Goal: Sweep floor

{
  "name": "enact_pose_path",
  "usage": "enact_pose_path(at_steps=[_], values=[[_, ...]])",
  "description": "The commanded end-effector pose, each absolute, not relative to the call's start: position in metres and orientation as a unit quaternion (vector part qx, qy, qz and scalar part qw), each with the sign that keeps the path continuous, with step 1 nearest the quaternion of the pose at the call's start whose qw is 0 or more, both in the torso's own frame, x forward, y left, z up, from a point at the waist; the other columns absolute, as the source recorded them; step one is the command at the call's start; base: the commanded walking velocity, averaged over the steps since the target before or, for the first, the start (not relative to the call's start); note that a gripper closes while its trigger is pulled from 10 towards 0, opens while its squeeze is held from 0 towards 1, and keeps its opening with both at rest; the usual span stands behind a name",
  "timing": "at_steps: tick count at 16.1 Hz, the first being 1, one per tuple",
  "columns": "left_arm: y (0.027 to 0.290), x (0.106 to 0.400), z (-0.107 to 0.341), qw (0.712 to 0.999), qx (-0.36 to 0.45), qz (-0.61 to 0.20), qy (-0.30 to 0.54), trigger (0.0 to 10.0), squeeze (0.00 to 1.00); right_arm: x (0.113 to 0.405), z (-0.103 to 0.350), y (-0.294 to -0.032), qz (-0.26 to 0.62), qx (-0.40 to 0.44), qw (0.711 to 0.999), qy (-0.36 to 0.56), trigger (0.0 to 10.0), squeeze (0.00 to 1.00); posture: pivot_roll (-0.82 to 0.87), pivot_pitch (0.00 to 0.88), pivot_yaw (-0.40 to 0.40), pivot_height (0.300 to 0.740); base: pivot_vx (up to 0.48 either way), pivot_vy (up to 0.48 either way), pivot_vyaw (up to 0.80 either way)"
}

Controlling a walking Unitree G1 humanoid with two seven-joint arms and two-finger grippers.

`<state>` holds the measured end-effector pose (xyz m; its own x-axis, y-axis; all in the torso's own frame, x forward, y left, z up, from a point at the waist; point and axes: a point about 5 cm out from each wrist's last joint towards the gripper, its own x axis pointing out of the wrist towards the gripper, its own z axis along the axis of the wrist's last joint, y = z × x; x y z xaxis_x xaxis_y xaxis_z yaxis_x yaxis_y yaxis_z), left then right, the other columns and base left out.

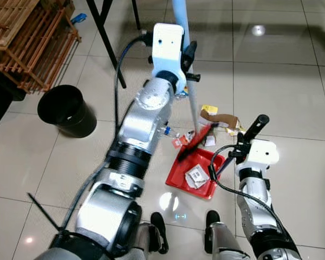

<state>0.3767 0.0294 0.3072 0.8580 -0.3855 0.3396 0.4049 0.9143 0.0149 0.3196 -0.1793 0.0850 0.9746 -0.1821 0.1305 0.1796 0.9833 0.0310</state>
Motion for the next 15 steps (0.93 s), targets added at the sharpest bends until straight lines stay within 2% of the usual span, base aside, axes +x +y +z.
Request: enact_pose_path(at_steps=[1,4,6,8,12,15], values=[[0.029,0.366,0.343,0.946,-0.008,-0.219,-0.237,10.0,0.00,0.307,0.053,-0.171,-0.083,0.026,0.996,0.009,10.0,0.00,-0.05,0.347,0.175,0.740,0.000,0.000,0.00],[0.044,0.371,0.347,0.943,0.076,-0.185,-0.266,10.0,0.00,0.310,0.055,-0.172,-0.082,0.027,0.996,0.009,10.0,0.00,-0.04,0.330,0.173,0.740,0.000,0.000,0.00],[0.057,0.378,0.336,0.947,0.112,-0.161,-0.254,10.0,0.00,0.312,0.056,-0.171,-0.080,0.027,0.996,0.008,10.0,0.00,-0.05,0.317,0.170,0.740,0.000,0.000,0.00],[0.081,0.387,0.312,0.945,0.197,-0.126,-0.229,10.0,0.00,0.316,0.060,-0.173,-0.079,0.028,0.996,0.005,10.0,0.00,-0.05,0.294,0.162,0.740,0.000,0.000,0.00],[0.111,0.392,0.280,0.954,0.223,-0.085,-0.183,10.0,0.00,0.319,0.065,-0.183,-0.092,0.053,0.994,-0.002,10.0,0.00,-0.04,0.256,0.147,0.740,0.000,0.000,0.00],[0.124,0.393,0.265,0.957,0.229,-0.065,-0.169,10.0,0.00,0.321,0.070,-0.190,-0.095,0.054,0.994,-0.011,10.0,0.00,-0.05,0.227,0.131,0.740,0.000,0.000,0.00]])
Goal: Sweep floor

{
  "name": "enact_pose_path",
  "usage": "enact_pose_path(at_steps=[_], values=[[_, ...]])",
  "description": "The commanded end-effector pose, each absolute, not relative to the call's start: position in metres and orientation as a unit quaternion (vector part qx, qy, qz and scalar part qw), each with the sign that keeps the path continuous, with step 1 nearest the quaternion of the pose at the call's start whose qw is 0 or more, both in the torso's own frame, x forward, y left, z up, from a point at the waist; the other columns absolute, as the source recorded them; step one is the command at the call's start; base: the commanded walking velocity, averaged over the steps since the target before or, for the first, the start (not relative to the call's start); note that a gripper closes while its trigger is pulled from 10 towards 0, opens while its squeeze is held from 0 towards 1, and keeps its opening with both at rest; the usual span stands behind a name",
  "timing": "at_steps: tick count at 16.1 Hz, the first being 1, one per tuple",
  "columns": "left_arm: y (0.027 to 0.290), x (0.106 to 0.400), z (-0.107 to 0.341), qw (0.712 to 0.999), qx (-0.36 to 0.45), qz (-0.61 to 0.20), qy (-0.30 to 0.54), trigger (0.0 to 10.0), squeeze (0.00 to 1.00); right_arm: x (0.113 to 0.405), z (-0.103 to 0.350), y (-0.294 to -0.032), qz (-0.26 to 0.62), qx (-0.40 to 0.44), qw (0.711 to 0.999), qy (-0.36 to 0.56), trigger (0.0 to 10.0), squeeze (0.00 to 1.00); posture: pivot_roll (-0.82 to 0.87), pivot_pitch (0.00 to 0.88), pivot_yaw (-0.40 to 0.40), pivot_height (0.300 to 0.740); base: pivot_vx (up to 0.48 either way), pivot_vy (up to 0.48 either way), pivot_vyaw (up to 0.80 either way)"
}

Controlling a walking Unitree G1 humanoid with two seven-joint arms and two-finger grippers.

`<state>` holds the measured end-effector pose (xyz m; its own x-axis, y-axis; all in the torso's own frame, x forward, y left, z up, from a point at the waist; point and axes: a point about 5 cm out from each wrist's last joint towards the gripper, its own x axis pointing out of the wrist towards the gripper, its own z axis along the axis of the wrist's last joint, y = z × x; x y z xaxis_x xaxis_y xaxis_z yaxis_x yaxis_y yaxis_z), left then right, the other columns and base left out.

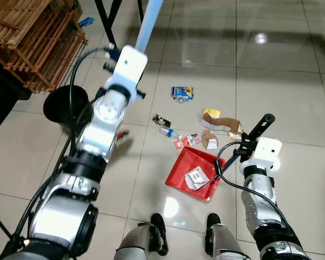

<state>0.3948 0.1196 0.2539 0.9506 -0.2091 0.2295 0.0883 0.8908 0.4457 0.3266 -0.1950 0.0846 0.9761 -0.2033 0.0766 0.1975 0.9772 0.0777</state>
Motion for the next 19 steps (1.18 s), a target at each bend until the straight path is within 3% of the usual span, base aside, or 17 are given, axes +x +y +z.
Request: enact_pose_path(at_steps=[1,13,19], values=[[0.126,0.393,0.264,0.957,0.229,-0.058,-0.170,10.0,0.00,0.321,0.071,-0.194,-0.100,0.056,0.993,-0.012,10.0,0.00,-0.05,0.217,0.126,0.740,0.000,0.000,0.00],[0.114,0.393,0.258,0.962,0.198,-0.050,-0.182,10.0,0.00,0.335,0.107,-0.228,-0.134,0.086,0.985,-0.062,10.0,0.00,-0.06,0.148,0.070,0.740,0.000,0.000,0.00],[0.105,0.390,0.240,0.970,0.172,-0.062,-0.163,10.0,0.00,0.350,0.137,-0.231,-0.131,0.118,0.980,-0.097,10.0,0.00,-0.06,0.131,0.064,0.740,0.000,0.000,0.00]])
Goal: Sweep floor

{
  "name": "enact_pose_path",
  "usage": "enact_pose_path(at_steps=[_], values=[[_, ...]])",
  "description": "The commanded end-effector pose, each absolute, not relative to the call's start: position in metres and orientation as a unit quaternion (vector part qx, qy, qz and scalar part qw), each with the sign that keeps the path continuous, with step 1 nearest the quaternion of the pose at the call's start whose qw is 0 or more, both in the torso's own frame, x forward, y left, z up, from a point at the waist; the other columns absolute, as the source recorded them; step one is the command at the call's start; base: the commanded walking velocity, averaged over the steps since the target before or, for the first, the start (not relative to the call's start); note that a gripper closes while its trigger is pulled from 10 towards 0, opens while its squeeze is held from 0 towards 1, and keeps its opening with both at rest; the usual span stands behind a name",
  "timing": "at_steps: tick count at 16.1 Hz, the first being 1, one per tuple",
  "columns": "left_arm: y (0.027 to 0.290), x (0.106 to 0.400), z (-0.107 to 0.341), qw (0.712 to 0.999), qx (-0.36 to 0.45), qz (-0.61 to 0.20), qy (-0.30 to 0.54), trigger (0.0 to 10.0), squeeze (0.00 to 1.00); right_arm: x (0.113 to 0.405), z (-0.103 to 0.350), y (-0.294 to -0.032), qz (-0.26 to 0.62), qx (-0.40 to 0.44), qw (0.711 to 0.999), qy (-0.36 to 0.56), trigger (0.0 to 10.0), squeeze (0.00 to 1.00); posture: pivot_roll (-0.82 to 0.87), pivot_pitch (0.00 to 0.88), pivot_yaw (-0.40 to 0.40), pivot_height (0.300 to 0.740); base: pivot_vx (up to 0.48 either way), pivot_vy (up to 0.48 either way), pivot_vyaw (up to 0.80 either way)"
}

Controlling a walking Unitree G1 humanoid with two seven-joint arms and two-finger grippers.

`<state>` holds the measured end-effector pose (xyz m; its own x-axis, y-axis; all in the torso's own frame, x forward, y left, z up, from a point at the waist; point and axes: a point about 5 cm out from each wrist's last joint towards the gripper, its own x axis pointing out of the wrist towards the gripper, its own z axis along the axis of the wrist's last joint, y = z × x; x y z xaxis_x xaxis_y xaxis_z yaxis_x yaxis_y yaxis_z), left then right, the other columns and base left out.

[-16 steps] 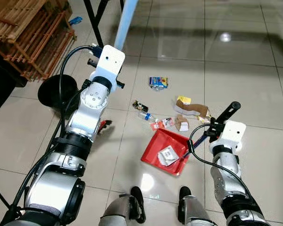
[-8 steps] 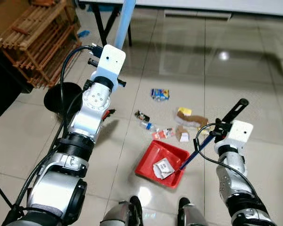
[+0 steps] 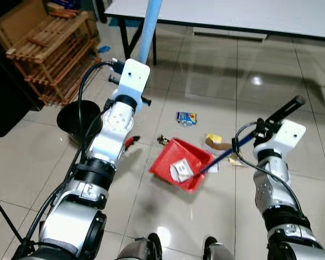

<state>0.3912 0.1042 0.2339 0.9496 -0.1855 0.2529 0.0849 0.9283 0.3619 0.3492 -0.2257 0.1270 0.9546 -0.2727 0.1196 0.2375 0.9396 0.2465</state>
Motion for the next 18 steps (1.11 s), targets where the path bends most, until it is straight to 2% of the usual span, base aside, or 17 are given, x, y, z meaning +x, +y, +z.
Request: enact_pose_path(at_steps=[1,16,18], values=[[0.105,0.390,0.238,0.970,0.171,-0.063,-0.161,10.0,0.00,0.351,0.138,-0.231,-0.130,0.116,0.980,-0.097,10.0,0.00,-0.06,0.130,0.064,0.740,0.000,0.000,0.00],[0.090,0.382,0.219,0.978,0.131,-0.087,-0.136,10.0,0.00,0.348,0.123,-0.221,-0.116,0.112,0.985,-0.061,10.0,0.00,-0.06,0.109,0.071,0.740,0.000,0.000,0.00],[0.089,0.382,0.218,0.979,0.129,-0.087,-0.134,10.0,0.00,0.347,0.122,-0.221,-0.116,0.115,0.985,-0.059,10.0,0.00,-0.06,0.108,0.068,0.740,0.000,0.315,0.00]])
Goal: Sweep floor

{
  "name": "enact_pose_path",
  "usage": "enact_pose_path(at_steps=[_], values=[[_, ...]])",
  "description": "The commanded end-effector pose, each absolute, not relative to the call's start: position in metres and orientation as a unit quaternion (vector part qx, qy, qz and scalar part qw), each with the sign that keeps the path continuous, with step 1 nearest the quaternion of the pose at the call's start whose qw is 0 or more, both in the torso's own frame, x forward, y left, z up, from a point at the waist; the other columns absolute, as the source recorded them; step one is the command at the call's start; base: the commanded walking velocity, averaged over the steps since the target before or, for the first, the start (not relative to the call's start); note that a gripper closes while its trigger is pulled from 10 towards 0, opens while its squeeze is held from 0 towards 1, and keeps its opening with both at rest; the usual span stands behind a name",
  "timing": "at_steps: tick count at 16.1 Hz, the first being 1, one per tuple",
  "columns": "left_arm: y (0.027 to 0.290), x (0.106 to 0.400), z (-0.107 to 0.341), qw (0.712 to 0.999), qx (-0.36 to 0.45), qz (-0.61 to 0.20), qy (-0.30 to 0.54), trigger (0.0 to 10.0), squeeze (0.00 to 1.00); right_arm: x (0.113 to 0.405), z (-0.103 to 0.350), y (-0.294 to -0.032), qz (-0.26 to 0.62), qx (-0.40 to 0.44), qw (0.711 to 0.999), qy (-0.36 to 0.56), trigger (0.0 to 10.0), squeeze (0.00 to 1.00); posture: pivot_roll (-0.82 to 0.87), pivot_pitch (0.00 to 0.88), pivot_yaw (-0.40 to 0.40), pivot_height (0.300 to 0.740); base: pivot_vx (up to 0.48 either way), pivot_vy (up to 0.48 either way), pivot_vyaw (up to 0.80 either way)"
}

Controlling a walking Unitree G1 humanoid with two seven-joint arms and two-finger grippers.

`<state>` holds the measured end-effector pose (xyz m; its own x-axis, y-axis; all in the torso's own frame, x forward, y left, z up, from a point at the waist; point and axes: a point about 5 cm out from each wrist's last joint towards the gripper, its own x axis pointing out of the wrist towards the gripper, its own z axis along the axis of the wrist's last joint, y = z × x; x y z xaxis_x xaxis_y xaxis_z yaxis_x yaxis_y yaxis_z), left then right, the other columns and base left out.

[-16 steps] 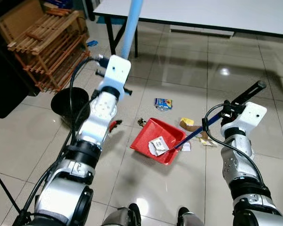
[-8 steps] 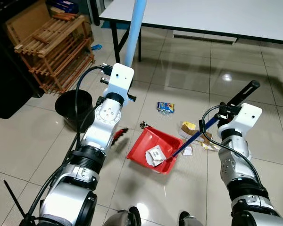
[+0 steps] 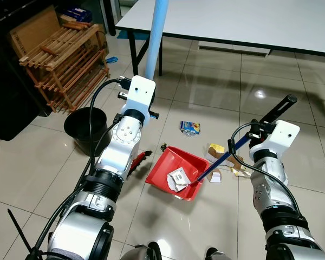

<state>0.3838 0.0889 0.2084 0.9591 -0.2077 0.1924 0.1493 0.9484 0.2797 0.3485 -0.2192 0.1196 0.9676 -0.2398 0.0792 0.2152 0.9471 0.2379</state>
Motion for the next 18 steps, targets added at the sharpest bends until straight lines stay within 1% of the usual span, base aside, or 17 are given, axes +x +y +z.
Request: enact_pose_path(at_steps=[1,15,18], values=[[0.0892,0.3818,0.2184,0.979,0.127,-0.087,-0.134,10.0,0.00,0.3476,0.1215,-0.2212,-0.114,0.116,0.985,-0.058,10.0,0.00,-0.06,0.110,0.068,0.740,0.000,0.334,0.00],[0.0911,0.3797,0.2162,0.981,0.122,-0.079,-0.129,10.0,0.00,0.3460,0.1162,-0.2177,-0.103,0.112,0.988,-0.040,10.0,0.00,-0.06,0.127,0.055,0.740,0.000,0.321,0.00],[0.0927,0.3794,0.2123,0.981,0.130,-0.073,-0.122,10.0,0.00,0.3445,0.1140,-0.2167,-0.102,0.112,0.988,-0.036,10.0,0.00,-0.06,0.136,0.053,0.740,0.000,0.080,0.00]])
